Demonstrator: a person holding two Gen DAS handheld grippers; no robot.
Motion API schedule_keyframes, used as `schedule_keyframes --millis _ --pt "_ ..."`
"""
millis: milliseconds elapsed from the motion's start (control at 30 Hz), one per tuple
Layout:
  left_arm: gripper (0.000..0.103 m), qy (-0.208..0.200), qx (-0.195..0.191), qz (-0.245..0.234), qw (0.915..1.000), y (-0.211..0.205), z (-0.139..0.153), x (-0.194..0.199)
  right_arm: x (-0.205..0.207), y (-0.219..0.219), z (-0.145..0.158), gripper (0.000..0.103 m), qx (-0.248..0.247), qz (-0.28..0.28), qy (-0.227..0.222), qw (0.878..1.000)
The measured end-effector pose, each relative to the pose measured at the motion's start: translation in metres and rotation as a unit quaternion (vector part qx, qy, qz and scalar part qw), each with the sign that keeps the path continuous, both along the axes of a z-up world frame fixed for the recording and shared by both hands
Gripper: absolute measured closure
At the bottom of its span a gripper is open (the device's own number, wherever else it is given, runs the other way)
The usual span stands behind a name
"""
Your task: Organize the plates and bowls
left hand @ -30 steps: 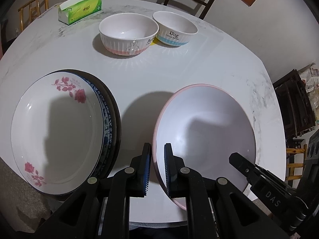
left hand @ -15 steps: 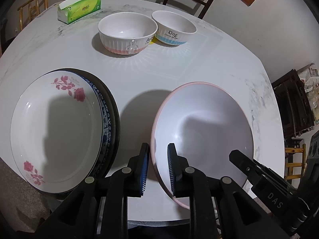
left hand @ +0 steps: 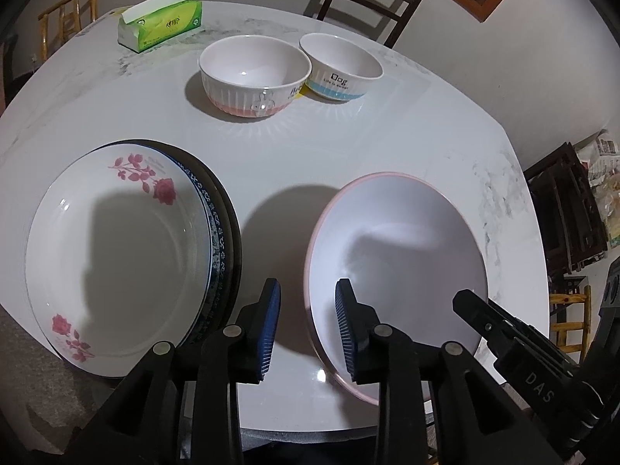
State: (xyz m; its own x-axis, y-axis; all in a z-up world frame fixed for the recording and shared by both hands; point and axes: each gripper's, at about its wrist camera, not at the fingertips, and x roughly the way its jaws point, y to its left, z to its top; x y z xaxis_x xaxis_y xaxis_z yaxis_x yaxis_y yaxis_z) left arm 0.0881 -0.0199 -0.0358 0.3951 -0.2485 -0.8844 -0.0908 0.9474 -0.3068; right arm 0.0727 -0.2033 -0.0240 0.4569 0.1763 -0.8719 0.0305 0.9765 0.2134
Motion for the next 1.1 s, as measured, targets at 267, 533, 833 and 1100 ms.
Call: schedule_keyframes --millis 267,533,833,1100 --pt "0.077 -0.014 0.000 0.005 0.9999 0.005 0.005 -0.002 -0.001 0.004 0.013 0.071 -0.034 0.006 -0.028 0.999" --pt "0.077 -0.025 0.004 0.003 0.9997 0.009 0.009 -0.004 0.002 0.015 0.024 0.071 -0.057 0.021 -0.046 0.997" --pt "0.077 -0.064 0.009 0.004 0.9979 0.018 0.024 -0.005 0.007 0.041 0.036 0.071 -0.076 0.057 -0.068 0.993" --pt "0.076 -0.080 0.026 0.018 0.9963 0.039 0.034 0.000 0.020 0.071 0.040 0.071 -0.083 0.091 -0.073 0.990"
